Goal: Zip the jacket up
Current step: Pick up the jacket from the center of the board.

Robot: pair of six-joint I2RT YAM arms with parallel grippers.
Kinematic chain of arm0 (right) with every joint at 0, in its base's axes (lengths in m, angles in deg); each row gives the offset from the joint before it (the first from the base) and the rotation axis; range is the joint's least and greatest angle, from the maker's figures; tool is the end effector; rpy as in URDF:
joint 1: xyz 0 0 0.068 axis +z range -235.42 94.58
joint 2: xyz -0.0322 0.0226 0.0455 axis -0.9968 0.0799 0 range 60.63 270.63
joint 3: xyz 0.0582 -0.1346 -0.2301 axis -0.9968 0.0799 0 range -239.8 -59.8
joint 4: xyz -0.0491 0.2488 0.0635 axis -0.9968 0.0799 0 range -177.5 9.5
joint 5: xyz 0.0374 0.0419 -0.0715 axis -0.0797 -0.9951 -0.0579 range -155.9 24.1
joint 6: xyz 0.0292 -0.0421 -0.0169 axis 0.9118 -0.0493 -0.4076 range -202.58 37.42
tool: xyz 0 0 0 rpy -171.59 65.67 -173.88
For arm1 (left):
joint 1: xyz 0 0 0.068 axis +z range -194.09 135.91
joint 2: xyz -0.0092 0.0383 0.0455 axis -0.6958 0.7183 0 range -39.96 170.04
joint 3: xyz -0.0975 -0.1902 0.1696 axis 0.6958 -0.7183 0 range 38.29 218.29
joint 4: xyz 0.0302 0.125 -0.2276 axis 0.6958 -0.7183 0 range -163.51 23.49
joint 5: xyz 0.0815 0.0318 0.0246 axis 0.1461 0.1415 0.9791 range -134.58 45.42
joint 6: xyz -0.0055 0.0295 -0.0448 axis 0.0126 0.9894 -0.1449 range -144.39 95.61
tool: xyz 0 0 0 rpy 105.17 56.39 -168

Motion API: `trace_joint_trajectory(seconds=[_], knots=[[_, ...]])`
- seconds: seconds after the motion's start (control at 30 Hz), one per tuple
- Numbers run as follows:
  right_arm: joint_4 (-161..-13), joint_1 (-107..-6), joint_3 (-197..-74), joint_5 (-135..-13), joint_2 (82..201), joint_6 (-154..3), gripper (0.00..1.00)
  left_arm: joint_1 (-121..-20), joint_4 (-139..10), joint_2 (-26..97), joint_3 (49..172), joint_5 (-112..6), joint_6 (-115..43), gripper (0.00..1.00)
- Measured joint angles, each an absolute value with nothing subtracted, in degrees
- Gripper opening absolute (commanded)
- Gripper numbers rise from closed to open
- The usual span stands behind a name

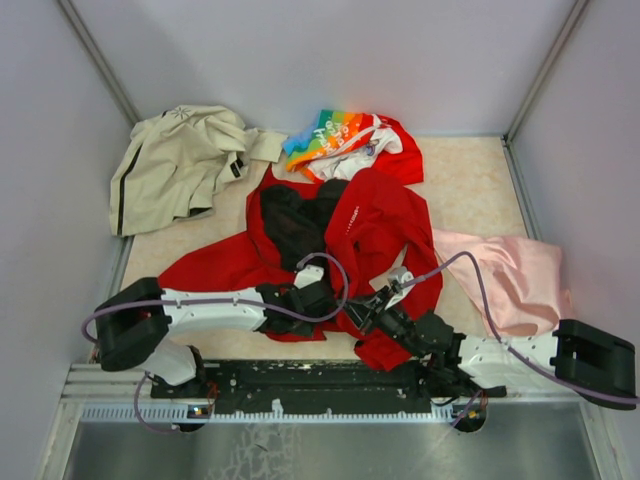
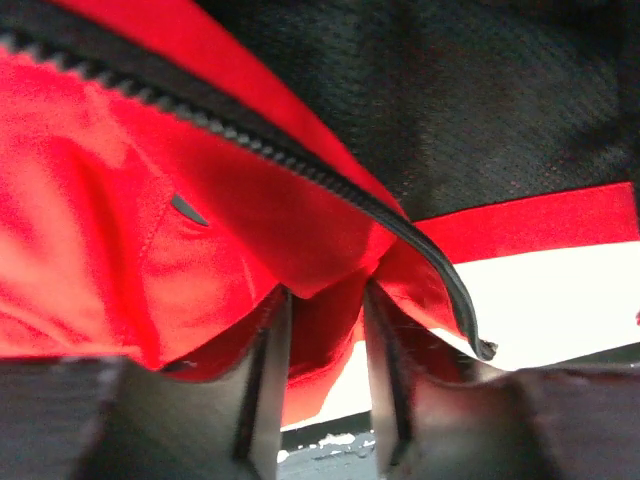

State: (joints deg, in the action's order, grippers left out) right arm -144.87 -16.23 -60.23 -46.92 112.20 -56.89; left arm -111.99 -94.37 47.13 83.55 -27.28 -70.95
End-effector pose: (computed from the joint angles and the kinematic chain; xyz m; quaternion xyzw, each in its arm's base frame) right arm 0.0688 0.1485 0.1789 -0.1300 0.6571 0.4663 0.5778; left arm 0.1102 -0.2431 0.1573 0.1541 0.9612 -0.0664 0.2188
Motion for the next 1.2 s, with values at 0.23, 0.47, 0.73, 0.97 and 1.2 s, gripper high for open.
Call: trace_joint_trajectory(seconds=[0.23, 0.47, 0.73, 0.97, 1.2], knots=[[-144.58, -16.25, -60.23, -46.96, 112.39, -56.91, 0.0, -112.1, -93.56, 43.55, 80.31, -23.41, -72.81, 0.01], [-143.16, -16.25, -60.23, -48.17, 112.57, -56.91, 0.0, -112.14, -94.24, 35.17, 75.11, -21.4, -73.05, 0.0], [-140.34, -16.34, -61.43, -53.7, 115.41, -57.65, 0.0, -112.14, -94.48, 21.06, 73.71, -20.55, -70.06, 0.0], [-140.65, -16.34, -64.27, -59.27, 122.25, -59.49, 0.0, -112.14, -96.62, 19.94, 74.91, -21.29, -67.28, 0.0], [-142.22, -16.34, -66.02, -62.66, 127.08, -60.14, 0.0, -112.14, -98.68, 21.65, 78.15, -22.78, -65.86, 0.0]])
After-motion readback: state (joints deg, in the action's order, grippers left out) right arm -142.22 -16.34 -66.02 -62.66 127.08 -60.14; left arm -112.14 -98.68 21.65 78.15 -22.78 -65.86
